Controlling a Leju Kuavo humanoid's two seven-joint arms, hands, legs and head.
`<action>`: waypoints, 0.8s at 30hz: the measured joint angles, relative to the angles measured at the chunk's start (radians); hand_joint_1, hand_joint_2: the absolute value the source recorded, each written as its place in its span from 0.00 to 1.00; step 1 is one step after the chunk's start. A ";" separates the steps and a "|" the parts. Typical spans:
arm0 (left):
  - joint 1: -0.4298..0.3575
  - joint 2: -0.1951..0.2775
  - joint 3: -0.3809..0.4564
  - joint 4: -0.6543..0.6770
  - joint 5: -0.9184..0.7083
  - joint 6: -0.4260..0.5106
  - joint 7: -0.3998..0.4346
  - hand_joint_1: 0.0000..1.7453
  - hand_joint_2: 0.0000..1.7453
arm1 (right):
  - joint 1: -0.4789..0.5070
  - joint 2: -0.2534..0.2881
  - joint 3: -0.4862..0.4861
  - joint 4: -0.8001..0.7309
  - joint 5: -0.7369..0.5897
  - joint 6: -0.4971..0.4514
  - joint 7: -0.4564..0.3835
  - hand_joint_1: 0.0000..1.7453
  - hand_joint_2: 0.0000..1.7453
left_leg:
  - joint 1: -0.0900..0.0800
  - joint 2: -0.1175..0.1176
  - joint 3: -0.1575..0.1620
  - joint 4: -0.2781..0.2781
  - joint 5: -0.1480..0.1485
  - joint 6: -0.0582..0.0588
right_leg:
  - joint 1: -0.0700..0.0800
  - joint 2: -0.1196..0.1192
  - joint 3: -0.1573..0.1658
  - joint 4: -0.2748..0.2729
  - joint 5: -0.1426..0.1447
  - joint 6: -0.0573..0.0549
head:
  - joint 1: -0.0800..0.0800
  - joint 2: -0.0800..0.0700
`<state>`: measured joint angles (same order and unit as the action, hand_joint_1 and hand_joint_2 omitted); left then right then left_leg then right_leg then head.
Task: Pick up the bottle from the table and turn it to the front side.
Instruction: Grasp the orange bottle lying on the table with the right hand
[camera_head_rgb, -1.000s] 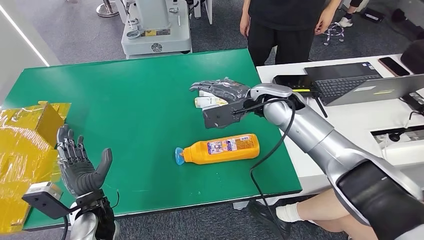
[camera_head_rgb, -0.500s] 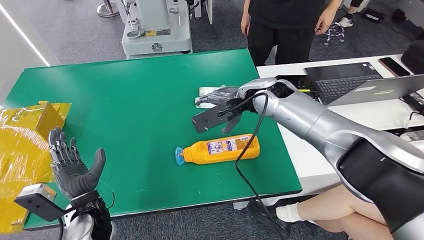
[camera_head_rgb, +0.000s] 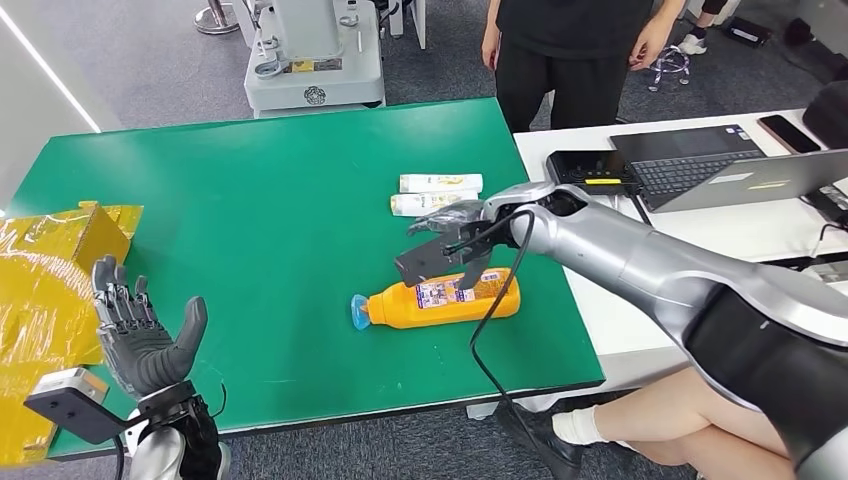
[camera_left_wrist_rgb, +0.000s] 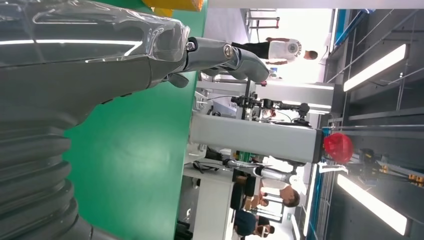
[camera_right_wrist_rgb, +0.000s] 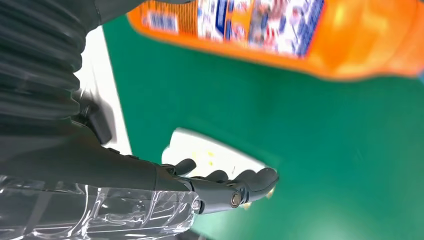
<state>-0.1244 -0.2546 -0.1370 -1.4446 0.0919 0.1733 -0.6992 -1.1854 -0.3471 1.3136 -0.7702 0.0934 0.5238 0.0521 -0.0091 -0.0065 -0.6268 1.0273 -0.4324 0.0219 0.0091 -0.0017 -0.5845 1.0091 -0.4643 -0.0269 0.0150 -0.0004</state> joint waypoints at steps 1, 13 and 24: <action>0.000 0.000 0.000 0.000 0.000 0.005 0.000 0.00 1.00 | 0.015 -0.008 0.011 -0.001 0.001 -0.016 -0.003 0.00 1.00 | 0.000 0.000 0.000 0.000 0.000 0.000 | 0.000 0.000 0.000 0.000 0.000 0.000 | 0.000 0.000; 0.000 -0.001 0.000 0.000 0.009 0.045 0.000 0.00 1.00 | 0.175 -0.023 0.079 0.071 0.021 -0.175 -0.071 0.00 1.00 | 0.000 0.000 0.000 0.000 0.000 0.000 | 0.000 0.001 0.000 0.000 0.000 0.000 | 0.000 0.000; 0.001 -0.002 -0.001 -0.003 0.010 0.090 0.000 0.00 1.00 | 0.191 0.005 0.080 0.124 0.066 -0.183 -0.114 0.00 1.00 | 0.000 0.001 0.001 0.000 0.000 0.000 | 0.000 0.001 0.002 0.000 0.000 0.000 | 0.000 0.000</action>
<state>-0.1236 -0.2564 -0.1380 -1.4474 0.1016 0.2633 -0.6992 -0.9948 -0.3418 1.3935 -0.6457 0.1597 0.3406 -0.0623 -0.0088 -0.0057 -0.6258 1.0273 -0.4326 0.0221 0.0095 -0.0011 -0.5830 1.0090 -0.4643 -0.0268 0.0150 -0.0004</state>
